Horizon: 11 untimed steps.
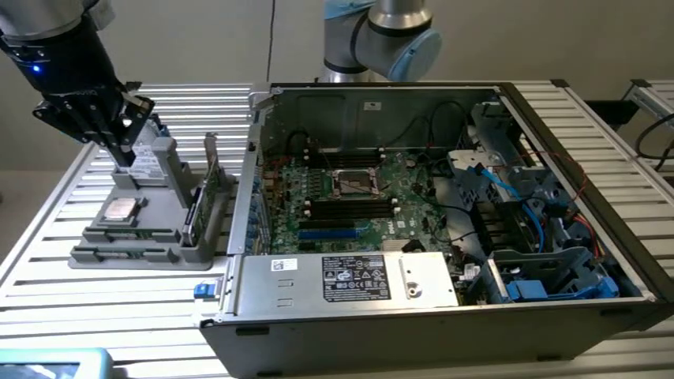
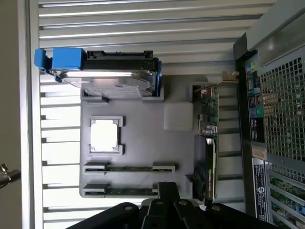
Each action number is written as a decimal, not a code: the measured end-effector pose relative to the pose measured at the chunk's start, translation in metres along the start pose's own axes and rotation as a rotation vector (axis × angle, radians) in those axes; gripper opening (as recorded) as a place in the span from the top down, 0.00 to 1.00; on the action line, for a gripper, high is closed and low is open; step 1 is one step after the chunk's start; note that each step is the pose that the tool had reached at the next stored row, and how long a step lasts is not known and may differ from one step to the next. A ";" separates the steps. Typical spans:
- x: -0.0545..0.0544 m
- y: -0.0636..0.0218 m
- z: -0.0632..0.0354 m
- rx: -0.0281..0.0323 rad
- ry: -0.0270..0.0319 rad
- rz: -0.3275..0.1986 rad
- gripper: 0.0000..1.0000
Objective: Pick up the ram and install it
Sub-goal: 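Reach for the ram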
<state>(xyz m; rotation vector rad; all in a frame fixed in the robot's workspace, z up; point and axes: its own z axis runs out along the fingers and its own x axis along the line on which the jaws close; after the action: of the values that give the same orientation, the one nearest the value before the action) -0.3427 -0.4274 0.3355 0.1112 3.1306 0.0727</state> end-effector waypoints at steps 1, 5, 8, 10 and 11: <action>0.003 -0.0003 0.0008 0.0003 0.0005 0.000 0.89; 0.014 -0.0019 0.0029 0.0032 0.0018 0.000 0.89; 0.016 -0.0047 0.0034 0.0081 0.0017 0.000 0.89; 0.017 -0.0070 0.0038 0.0101 0.0018 -0.001 0.89; 0.018 -0.0084 0.0039 0.0110 0.0021 -0.001 0.89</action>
<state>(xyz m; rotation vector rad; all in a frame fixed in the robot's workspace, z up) -0.3610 -0.4343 0.3311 0.1102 3.1335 0.0558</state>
